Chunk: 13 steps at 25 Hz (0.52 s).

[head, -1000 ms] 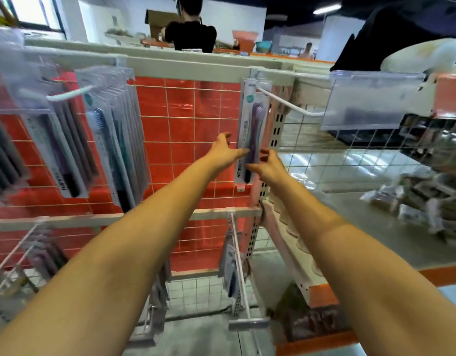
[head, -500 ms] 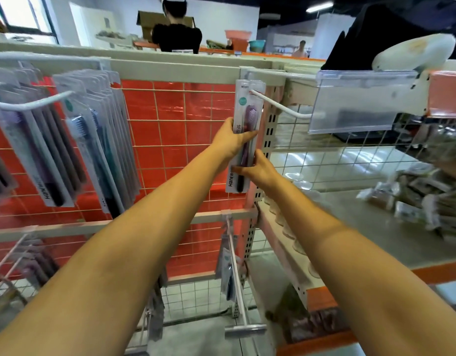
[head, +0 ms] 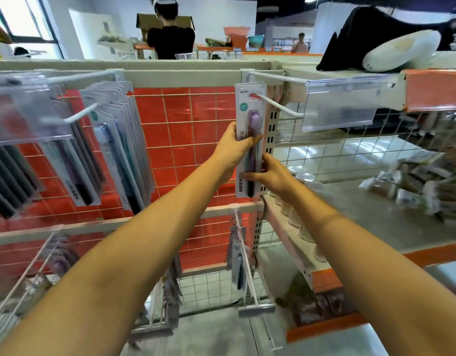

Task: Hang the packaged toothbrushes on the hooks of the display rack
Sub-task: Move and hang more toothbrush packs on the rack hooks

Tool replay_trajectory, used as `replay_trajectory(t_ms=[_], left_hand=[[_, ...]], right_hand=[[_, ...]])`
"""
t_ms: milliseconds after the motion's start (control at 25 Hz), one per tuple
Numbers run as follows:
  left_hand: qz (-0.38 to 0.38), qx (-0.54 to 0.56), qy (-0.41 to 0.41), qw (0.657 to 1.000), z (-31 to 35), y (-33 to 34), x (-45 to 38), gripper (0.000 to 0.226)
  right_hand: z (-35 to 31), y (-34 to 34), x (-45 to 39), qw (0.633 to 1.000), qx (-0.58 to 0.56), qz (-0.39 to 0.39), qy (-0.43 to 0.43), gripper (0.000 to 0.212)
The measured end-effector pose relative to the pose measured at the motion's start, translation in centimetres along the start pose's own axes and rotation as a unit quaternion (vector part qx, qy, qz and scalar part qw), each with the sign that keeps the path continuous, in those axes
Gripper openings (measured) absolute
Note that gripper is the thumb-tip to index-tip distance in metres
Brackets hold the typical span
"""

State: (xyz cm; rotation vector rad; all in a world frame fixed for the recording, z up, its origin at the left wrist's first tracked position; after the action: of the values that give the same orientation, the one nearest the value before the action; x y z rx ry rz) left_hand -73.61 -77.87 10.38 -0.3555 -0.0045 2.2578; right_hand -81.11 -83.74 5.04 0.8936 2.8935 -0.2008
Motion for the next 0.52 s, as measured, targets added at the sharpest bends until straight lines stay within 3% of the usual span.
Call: replay_trajectory(t_ms=[520], left_hand=[[-0.014,-0.021,0.003,1.000,0.0,-0.5,4.5,0.048]], right_hand=[[-0.3,1.8,4.9,1.000,0.001,-0.019,-0.007,0.040]])
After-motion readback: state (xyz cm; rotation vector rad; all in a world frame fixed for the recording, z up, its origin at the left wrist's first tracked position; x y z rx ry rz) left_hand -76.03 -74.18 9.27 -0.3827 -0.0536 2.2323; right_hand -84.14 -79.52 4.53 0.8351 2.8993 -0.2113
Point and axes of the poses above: each hand's wrist, its own x-axis away from the middle knuckle, its own y-axis out of the palm, z = x × y, the point moved 10 cm from there along -x, towards the middle knuckle, and after that the axes turned 12 degrees about -x, right-handed, at the moved point
